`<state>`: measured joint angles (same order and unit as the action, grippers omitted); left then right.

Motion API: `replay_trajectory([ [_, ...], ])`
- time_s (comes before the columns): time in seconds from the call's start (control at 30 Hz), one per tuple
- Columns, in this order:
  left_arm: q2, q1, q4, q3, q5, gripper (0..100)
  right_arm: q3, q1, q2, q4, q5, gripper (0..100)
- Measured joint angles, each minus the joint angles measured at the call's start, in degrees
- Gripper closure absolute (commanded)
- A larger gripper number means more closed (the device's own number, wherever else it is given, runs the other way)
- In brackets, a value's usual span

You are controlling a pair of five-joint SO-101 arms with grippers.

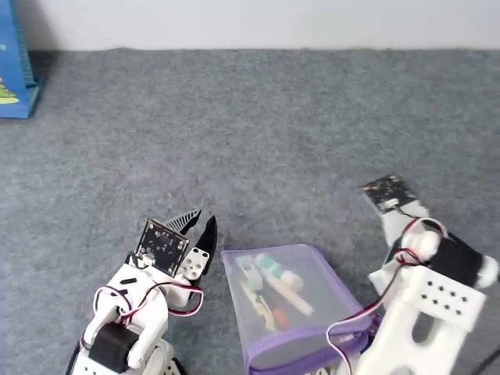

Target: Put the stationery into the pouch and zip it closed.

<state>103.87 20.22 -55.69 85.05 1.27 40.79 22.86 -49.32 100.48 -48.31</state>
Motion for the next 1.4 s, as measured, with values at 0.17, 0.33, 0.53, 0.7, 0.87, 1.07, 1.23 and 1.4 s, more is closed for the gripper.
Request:
replay_trajectory([
  [0.17,0.00,-2.11,0.00,0.00,0.00,92,0.97,-10.20,0.00,0.00,0.00,91.8],
  [0.33,0.00,-4.84,0.18,0.00,0.00,92,0.97,-24.09,0.00,-0.09,0.00,90.9],
  [0.53,0.00,-6.42,0.18,0.00,0.00,92,0.97,-33.85,0.00,-5.19,4.31,90.9],
  [0.7,0.00,-10.90,0.18,0.00,0.00,92,0.97,-40.62,0.00,-8.88,8.88,90.9],
  [0.87,0.00,-14.51,0.18,0.00,0.00,92,0.97,-46.77,0.00,-13.01,14.51,90.9],
  [1.07,0.00,-15.38,0.18,0.00,0.00,92,0.97,-44.84,0.00,-13.01,15.65,90.9],
  [1.23,0.00,-15.38,0.18,0.00,0.00,88,-1.93,-37.27,-3.43,-7.56,14.68,90.9],
  [1.4,0.00,-15.38,-4.22,-3.34,0.00,74,-9.49,-32.97,-13.10,-0.53,12.04,90.9],
])
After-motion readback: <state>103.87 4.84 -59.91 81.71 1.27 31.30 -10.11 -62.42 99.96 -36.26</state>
